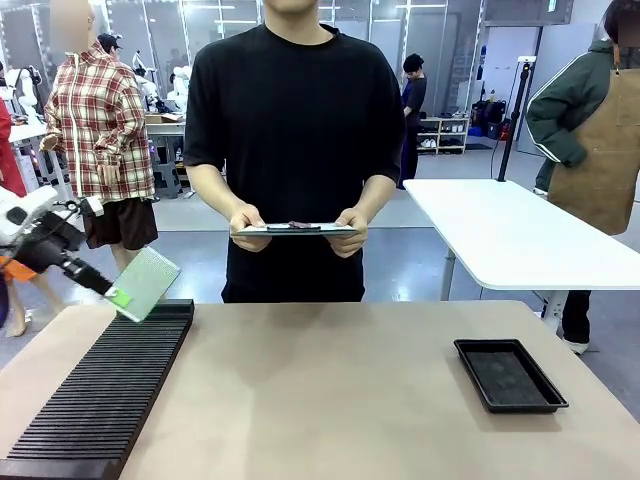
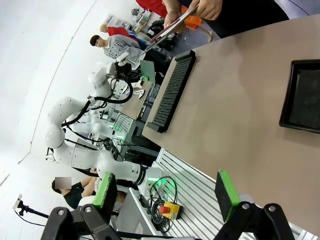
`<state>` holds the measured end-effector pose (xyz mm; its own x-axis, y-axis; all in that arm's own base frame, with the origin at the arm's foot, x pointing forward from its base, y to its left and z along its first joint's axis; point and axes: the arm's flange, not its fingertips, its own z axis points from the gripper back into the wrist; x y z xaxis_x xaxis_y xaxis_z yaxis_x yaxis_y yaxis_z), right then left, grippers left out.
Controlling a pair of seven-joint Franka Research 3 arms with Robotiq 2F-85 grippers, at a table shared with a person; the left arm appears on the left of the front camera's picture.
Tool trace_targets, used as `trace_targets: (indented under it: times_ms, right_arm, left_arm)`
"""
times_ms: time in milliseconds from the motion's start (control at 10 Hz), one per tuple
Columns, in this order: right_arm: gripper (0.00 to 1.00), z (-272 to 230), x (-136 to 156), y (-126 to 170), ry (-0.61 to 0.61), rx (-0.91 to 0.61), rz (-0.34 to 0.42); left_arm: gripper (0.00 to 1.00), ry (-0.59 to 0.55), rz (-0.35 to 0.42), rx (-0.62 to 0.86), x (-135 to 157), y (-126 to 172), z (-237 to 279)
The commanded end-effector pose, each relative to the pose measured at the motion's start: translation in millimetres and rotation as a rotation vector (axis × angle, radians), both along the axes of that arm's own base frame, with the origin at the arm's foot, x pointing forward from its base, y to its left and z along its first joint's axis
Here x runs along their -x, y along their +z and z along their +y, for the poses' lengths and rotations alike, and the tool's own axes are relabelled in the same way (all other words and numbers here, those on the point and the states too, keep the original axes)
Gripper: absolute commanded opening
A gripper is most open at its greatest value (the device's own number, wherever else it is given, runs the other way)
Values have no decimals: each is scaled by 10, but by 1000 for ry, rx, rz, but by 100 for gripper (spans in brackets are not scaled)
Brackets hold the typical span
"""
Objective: Inspect the PCB.
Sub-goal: Pick up the Blank PCB and present it to the human.
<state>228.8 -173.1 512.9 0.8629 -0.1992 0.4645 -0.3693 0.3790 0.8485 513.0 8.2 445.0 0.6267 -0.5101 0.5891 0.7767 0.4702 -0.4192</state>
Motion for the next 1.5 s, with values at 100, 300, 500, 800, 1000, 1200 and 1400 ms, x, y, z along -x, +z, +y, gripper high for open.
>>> trace_targets:
  times_ms: [100, 300, 500, 800, 1000, 1200, 1400]
  right_arm:
    - [100, -8, 9, 5, -1, -4, -5]
    - [100, -8, 9, 5, -1, -4, -5]
    - [100, -8, 9, 5, -1, -4, -5]
    - [100, -8, 9, 5, -1, -4, -5]
    - [100, -8, 9, 5, -1, -4, -5]
    - [100, -8, 9, 5, -1, -4, -5]
    - [100, -8, 9, 5, -1, -4, -5]
  left_arm:
    - [0, 277, 177, 320, -242, -93, -247]
    - [0, 257, 203, 250, -267, -99, -350]
    - [0, 247, 207, 266, -232, -193, -269]
    - [3, 264, 337, 426, -301, -111, -284]
    - [3, 326, 567, 625, -447, -281, -334]
    - [3, 367, 660, 689, -454, -591, -436]
    - [3, 332, 719, 725, -416, -729, -518]
